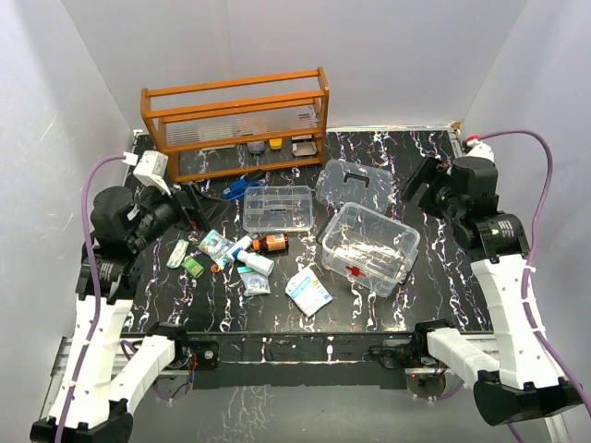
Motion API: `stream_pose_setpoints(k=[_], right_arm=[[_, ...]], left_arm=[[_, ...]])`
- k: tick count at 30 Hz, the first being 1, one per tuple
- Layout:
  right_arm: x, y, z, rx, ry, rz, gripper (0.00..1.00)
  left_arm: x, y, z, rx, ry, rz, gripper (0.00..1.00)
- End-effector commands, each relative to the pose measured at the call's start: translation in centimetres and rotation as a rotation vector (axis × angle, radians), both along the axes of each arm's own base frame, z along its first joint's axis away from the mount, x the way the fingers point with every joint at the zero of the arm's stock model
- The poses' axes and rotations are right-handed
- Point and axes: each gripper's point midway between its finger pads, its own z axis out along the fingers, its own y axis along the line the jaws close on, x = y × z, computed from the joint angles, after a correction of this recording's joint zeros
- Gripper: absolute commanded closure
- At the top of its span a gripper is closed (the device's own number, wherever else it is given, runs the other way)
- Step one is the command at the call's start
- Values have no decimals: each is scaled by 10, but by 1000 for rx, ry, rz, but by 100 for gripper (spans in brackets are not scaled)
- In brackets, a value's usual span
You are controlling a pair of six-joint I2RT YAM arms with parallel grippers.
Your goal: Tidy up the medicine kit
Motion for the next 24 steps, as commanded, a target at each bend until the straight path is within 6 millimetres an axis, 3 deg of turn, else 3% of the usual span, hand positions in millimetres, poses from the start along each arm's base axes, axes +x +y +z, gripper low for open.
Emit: stream_pose_setpoints(k=[1,9,14,19,24], right_arm=[[-15,-50,-38,-107,102,-277,18],[-46,-49,-113,-51,279,-343,21],[-57,-32,-151,15,365,-283,22],[-52,-16,-176,42,413,-196,30],[-42,-16,-183,12,445,-178,48]], left_arm=[[5,-14,1,-30,-22,-90,1],[30,-20,-19,-59,21,-91,1],[37,-23,-26,-37,28,-87,1],[40,-24,-31,-29,32,-82,1],[44,-23,-33,-7,29,-69,1]])
